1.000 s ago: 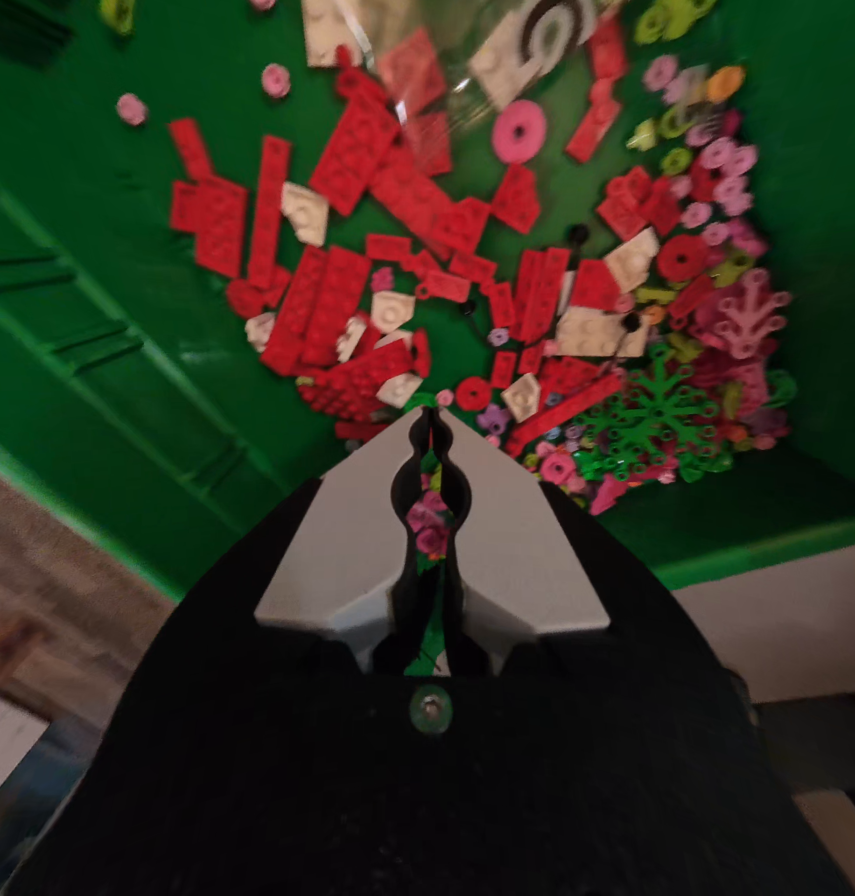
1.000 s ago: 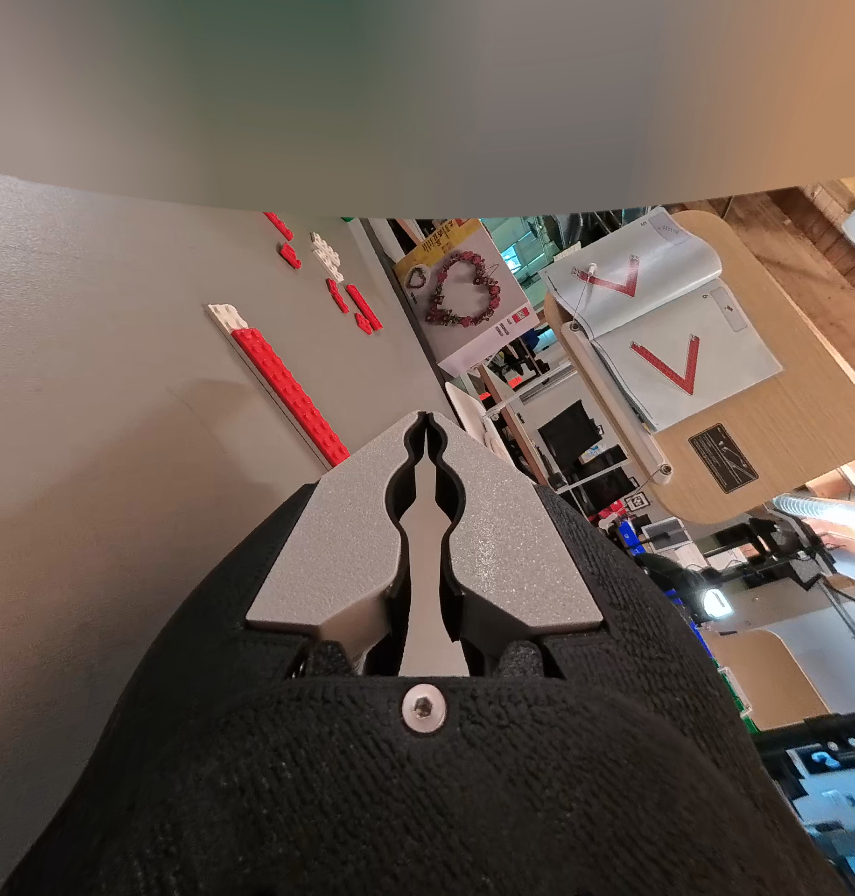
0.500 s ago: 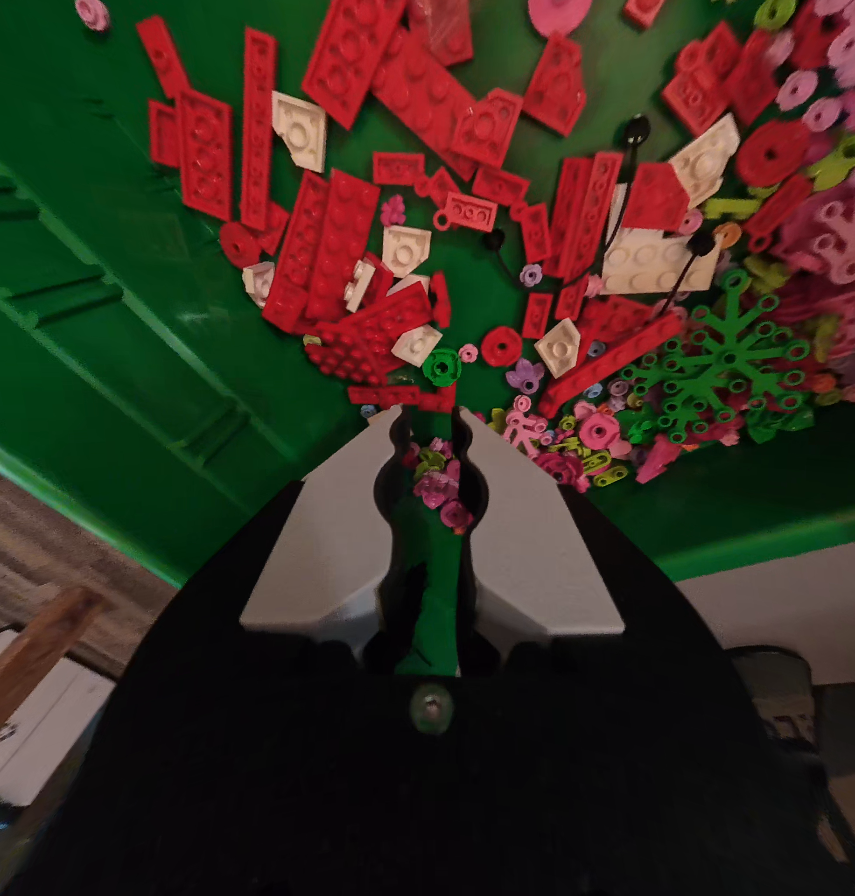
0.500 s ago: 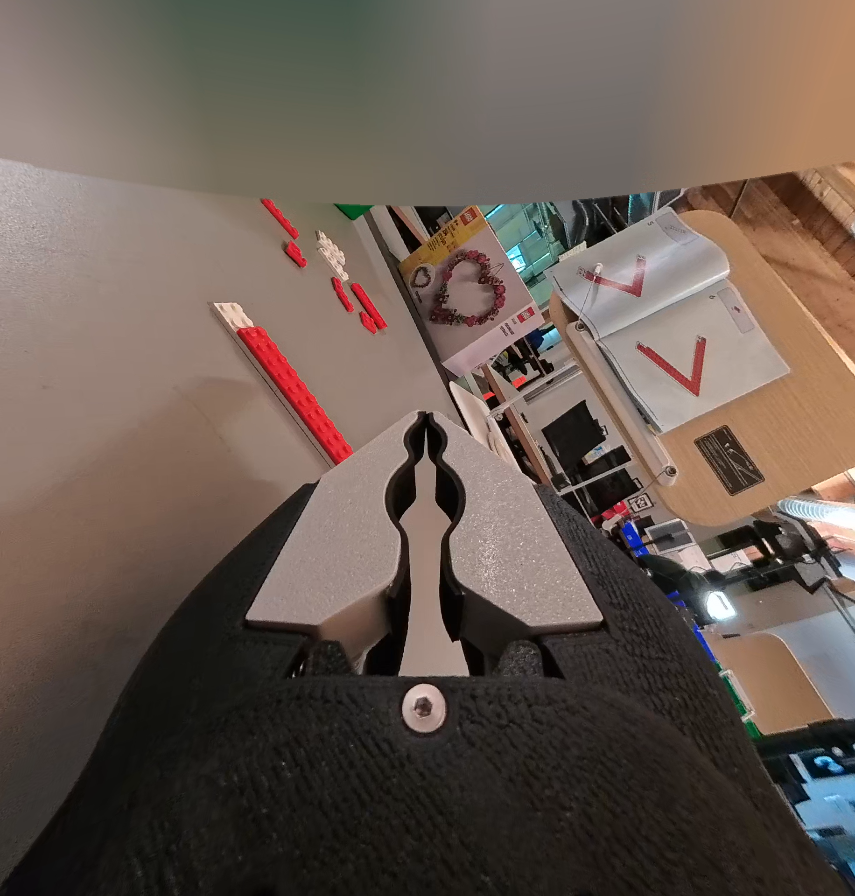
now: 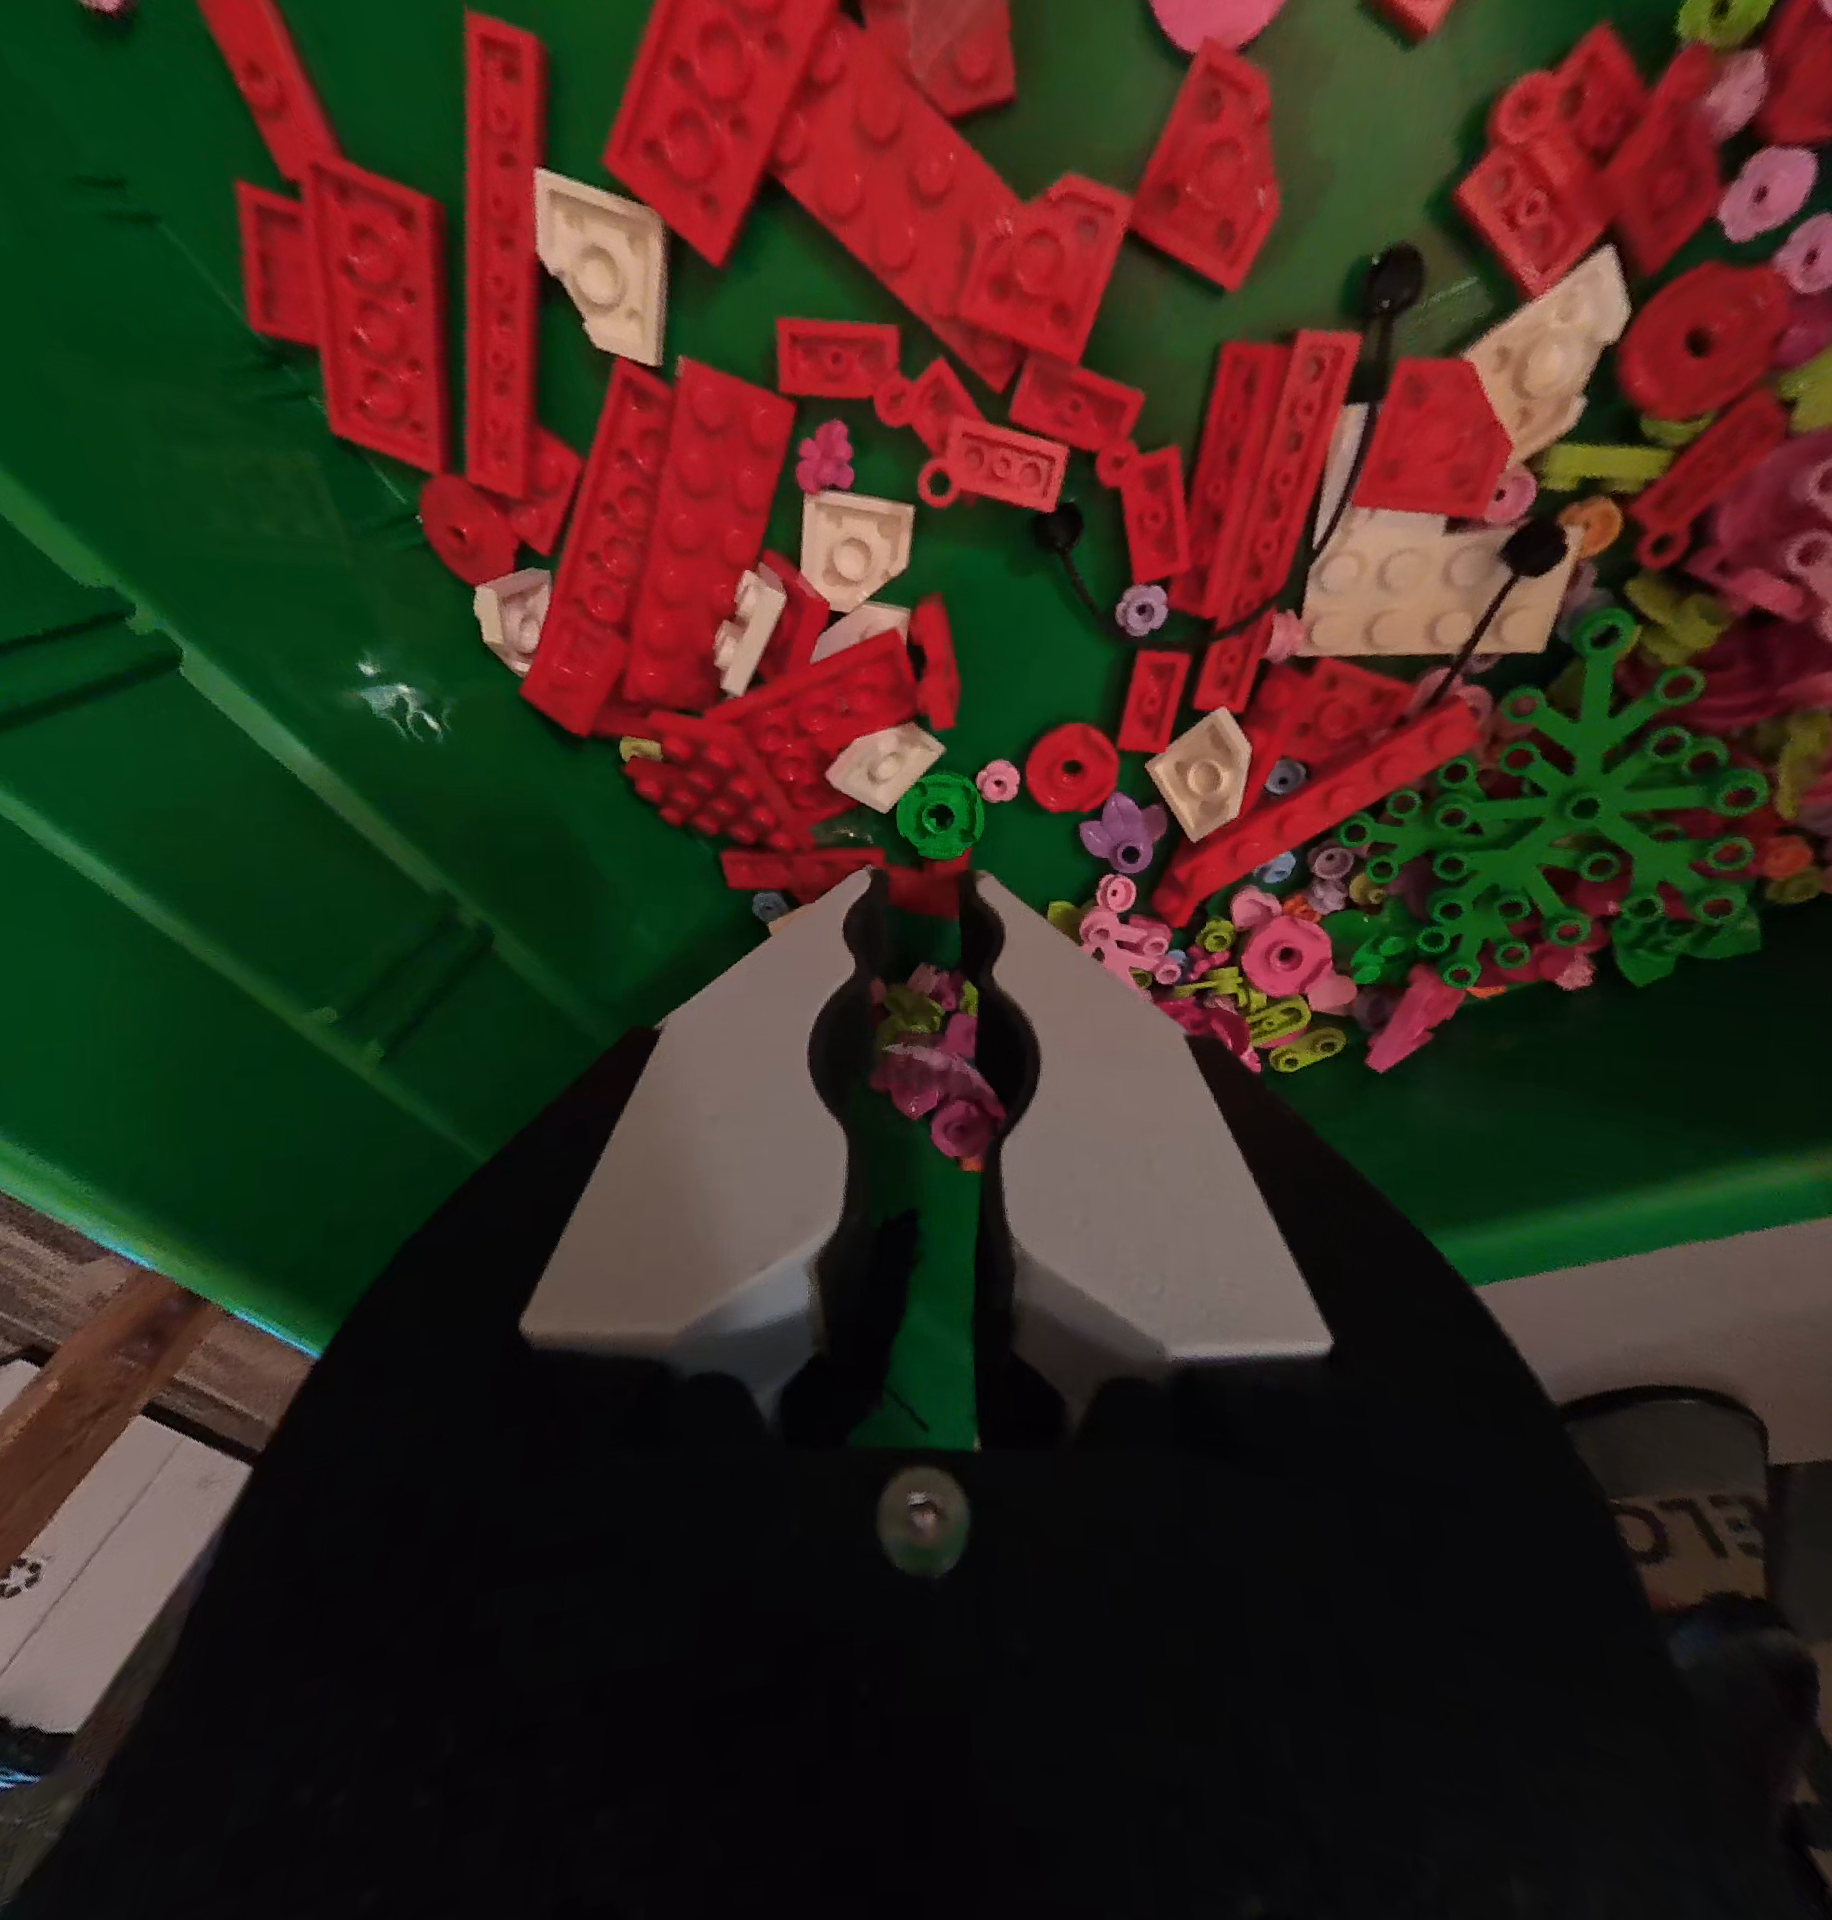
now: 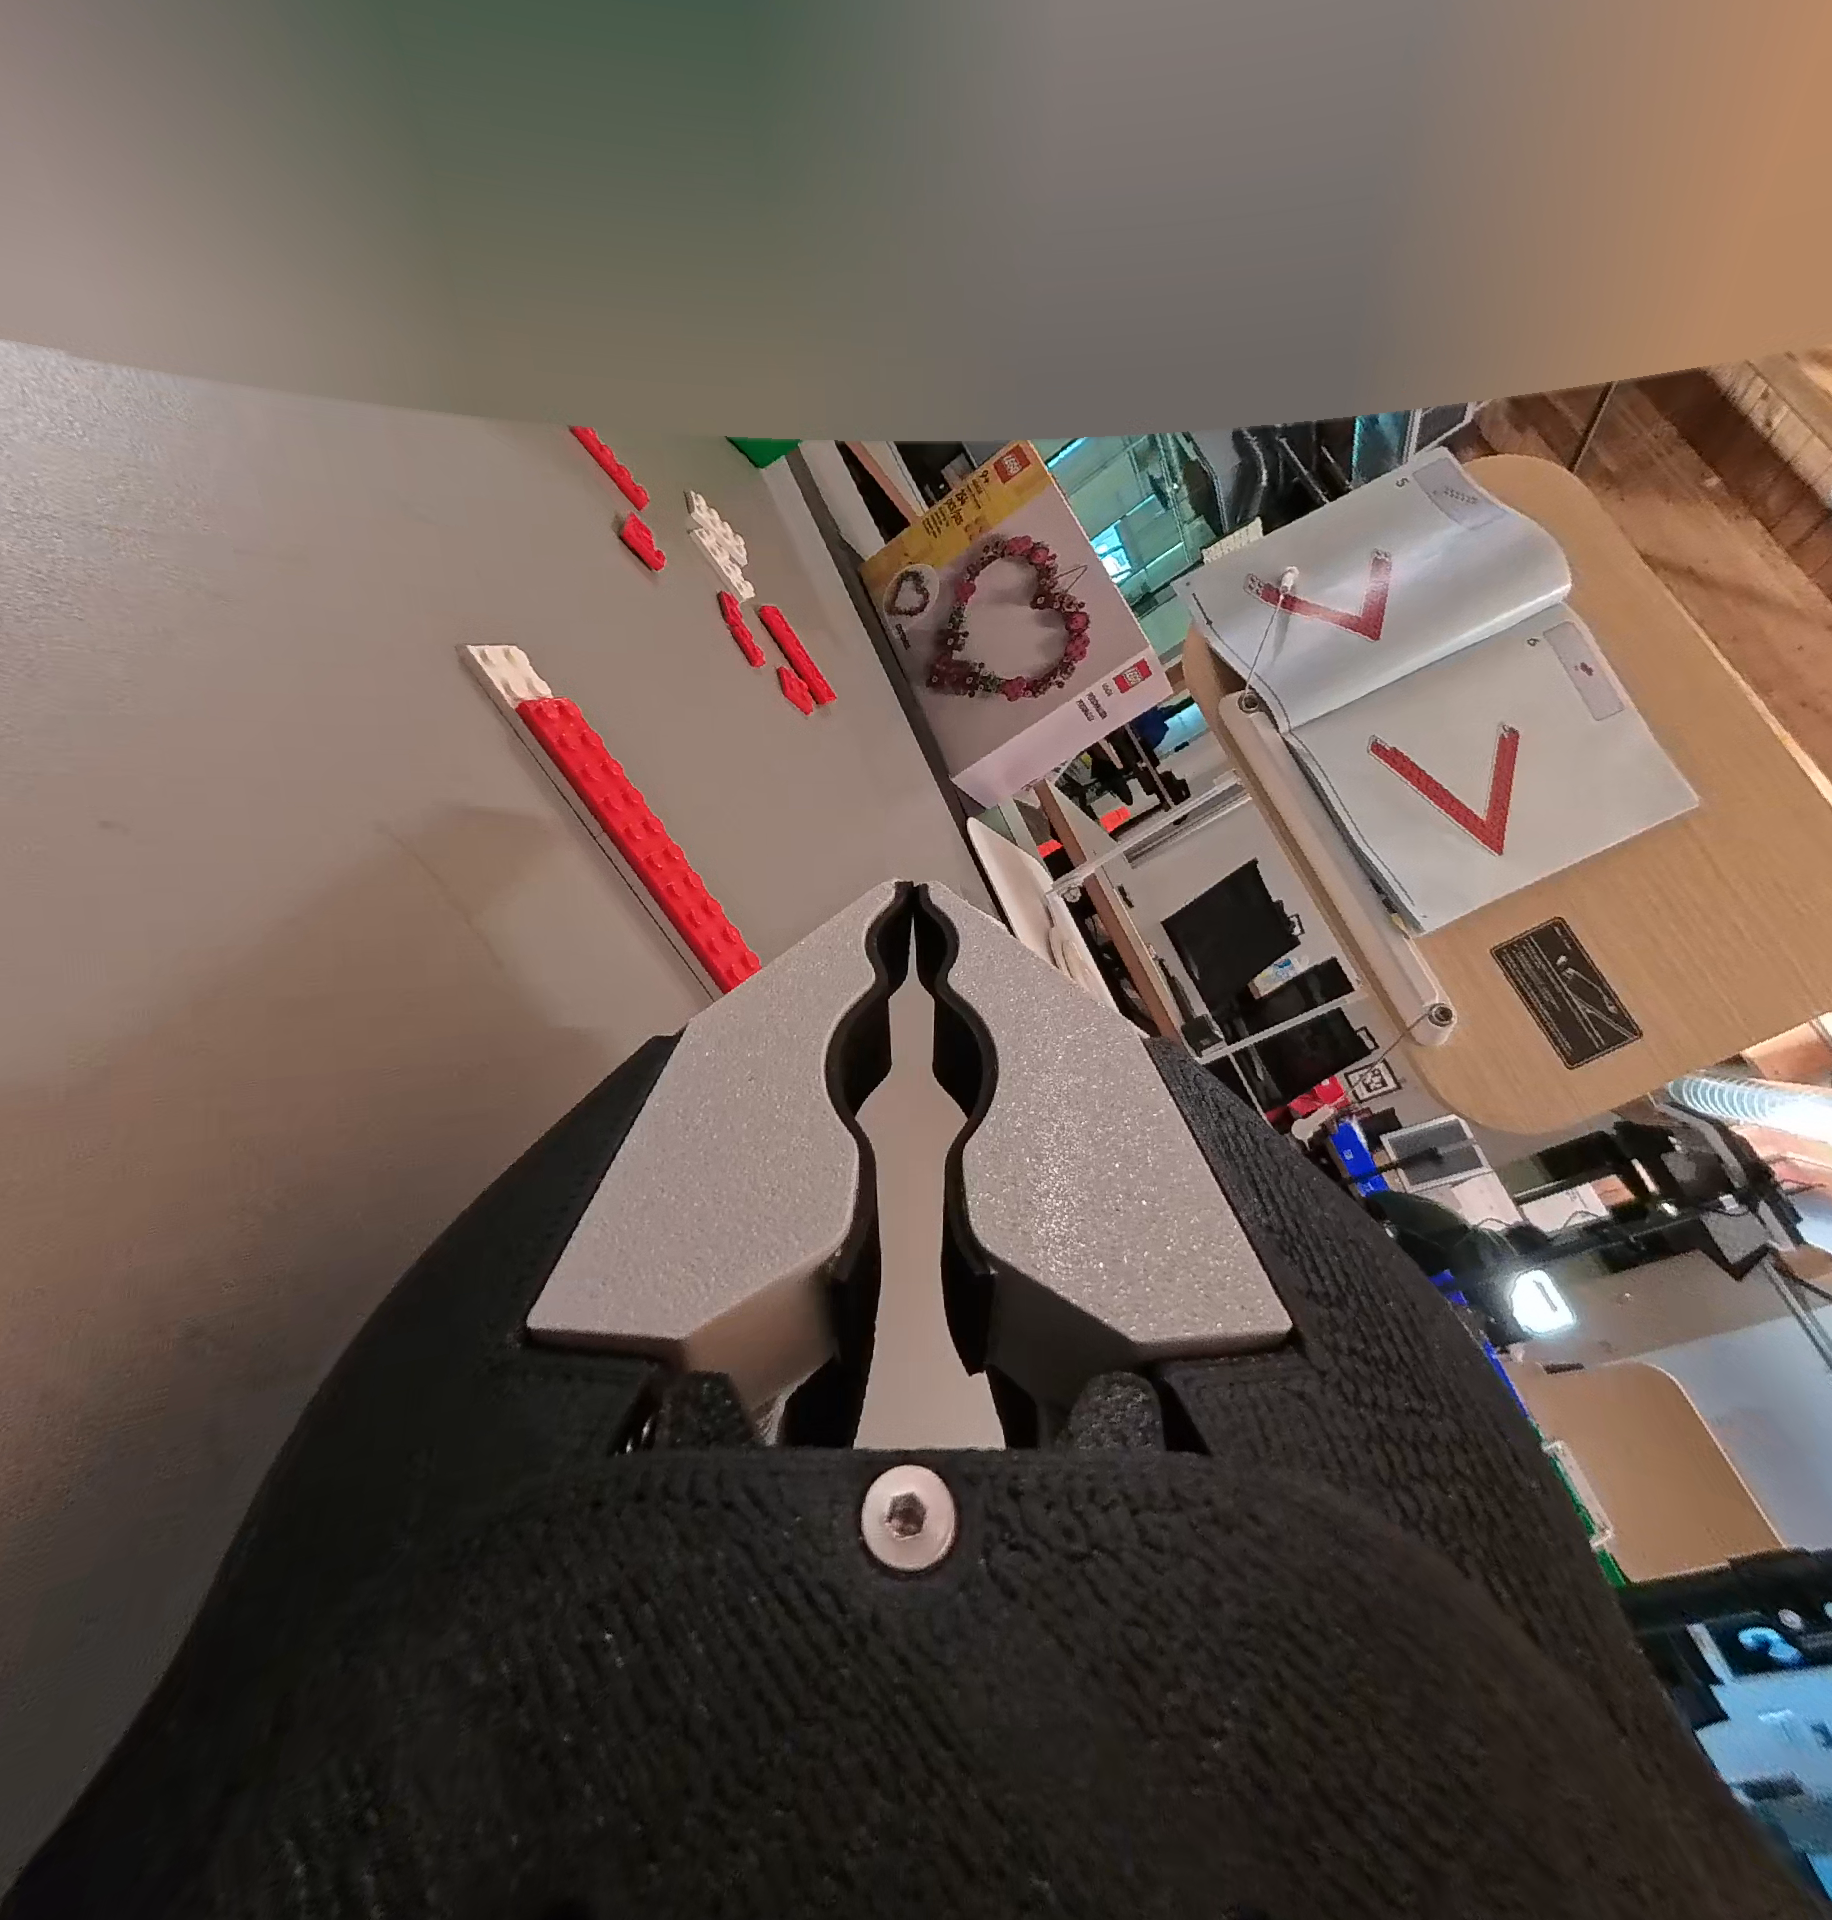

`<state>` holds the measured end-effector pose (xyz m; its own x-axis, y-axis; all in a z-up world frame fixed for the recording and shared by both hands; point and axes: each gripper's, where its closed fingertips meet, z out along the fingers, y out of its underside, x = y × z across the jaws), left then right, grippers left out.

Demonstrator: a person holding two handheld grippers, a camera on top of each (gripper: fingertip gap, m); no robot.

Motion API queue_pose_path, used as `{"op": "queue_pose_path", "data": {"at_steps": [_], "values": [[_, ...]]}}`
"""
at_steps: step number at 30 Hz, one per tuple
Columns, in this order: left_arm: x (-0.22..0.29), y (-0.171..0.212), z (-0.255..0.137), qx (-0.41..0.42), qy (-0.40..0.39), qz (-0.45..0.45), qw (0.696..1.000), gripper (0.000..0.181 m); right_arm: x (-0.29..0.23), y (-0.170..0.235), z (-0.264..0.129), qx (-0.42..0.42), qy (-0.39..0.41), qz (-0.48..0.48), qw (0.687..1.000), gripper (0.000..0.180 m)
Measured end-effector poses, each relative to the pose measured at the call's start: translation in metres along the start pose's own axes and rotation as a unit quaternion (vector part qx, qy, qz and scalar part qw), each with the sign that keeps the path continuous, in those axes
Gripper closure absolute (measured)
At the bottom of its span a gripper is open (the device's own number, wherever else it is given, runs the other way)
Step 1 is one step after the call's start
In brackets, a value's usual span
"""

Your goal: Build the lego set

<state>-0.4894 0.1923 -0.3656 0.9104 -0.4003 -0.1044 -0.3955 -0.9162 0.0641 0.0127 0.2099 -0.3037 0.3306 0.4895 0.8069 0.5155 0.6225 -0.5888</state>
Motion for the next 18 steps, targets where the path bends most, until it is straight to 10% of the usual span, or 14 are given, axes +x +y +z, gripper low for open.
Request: {"op": "queue_pose_path", "data": {"at_steps": [7, 10, 18], "values": [[0.019, -0.022, -0.012, 0.052, 0.081, -0.094, 0.991, 0.173, 0.000, 0.000, 0.000, 0.001, 0.000, 0.000, 1.000, 0.180], [-0.007, -0.018, -0.023, 0.058, -0.011, -0.082, 0.995, 0.176, 0.000, -0.001, 0.000, 0.002, 0.000, 0.001, 1.000, 0.180], [-0.008, 0.001, -0.011, -0.080, -0.146, 0.325, 0.931, 0.166, -0.001, -0.003, -0.001, 0.007, -0.003, 0.005, 1.000, 0.180]]}}
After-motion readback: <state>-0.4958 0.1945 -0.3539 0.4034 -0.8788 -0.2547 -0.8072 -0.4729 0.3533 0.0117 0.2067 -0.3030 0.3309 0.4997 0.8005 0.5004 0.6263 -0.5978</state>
